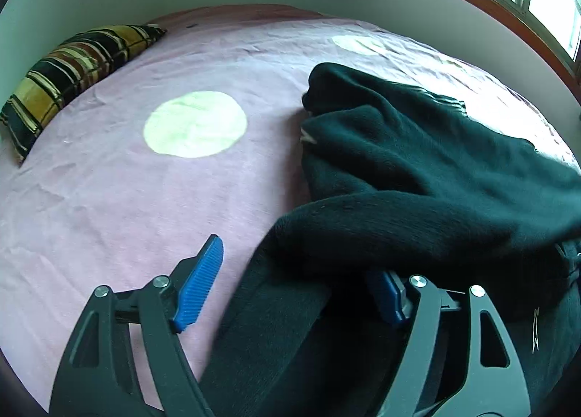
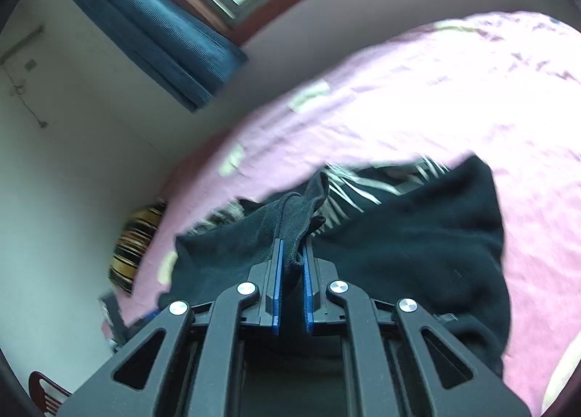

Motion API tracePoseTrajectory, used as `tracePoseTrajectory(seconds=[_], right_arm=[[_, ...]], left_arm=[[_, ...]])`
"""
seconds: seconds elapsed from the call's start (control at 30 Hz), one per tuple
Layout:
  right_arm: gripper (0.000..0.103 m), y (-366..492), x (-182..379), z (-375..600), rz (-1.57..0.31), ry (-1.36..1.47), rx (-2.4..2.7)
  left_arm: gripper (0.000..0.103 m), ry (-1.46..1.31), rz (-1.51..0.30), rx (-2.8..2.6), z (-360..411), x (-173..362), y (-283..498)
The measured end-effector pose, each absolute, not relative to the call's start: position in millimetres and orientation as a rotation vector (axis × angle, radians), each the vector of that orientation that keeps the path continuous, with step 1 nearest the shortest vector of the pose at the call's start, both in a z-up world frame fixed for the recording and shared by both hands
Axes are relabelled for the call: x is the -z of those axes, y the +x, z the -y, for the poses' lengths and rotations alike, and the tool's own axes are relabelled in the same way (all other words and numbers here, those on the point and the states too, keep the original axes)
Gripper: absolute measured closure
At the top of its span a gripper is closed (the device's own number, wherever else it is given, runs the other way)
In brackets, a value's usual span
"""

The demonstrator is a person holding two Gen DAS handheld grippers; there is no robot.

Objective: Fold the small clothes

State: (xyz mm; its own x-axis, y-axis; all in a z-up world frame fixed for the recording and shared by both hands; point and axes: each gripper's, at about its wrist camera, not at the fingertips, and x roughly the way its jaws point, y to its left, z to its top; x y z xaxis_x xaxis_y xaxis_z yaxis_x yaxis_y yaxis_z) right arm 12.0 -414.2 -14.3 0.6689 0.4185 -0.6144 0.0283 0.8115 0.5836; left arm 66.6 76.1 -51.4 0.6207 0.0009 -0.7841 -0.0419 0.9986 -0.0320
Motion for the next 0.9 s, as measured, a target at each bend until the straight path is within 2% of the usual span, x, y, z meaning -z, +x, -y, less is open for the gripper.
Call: tracePoseTrajectory(seconds=[0.1, 0.17, 0.33, 0.43, 0.73, 0.9], right_arm=[[0.094, 12, 61, 422, -0.919, 0.649, -0.201], [0.094, 7, 72, 423, -0.913, 0.661, -0.201], [0.094, -9, 53, 423, -0.853, 0.661, -0.193], [0.094, -7, 64, 418, -0.891, 0.612, -0.167], [0.094, -8, 73, 425, -0.914, 0.694, -0.211], [0.088, -19, 60, 433, -0.926, 0.727, -0.238]], left_arm=[[0.027, -0.041, -0.934, -0.038, -75, 58, 67], [0.027, -0.050, -0.938, -0.042, -78, 58, 65], [0.027, -0.070, -0.934, -0.048, -85, 58, 60], [0.026, -0.073, -0.938, -0.046, -86, 60, 61], [0.026, -0.058, -0.960, -0.038, -91, 57, 52], [0.027, -0.024, -0.957, 0.003, -95, 44, 28]])
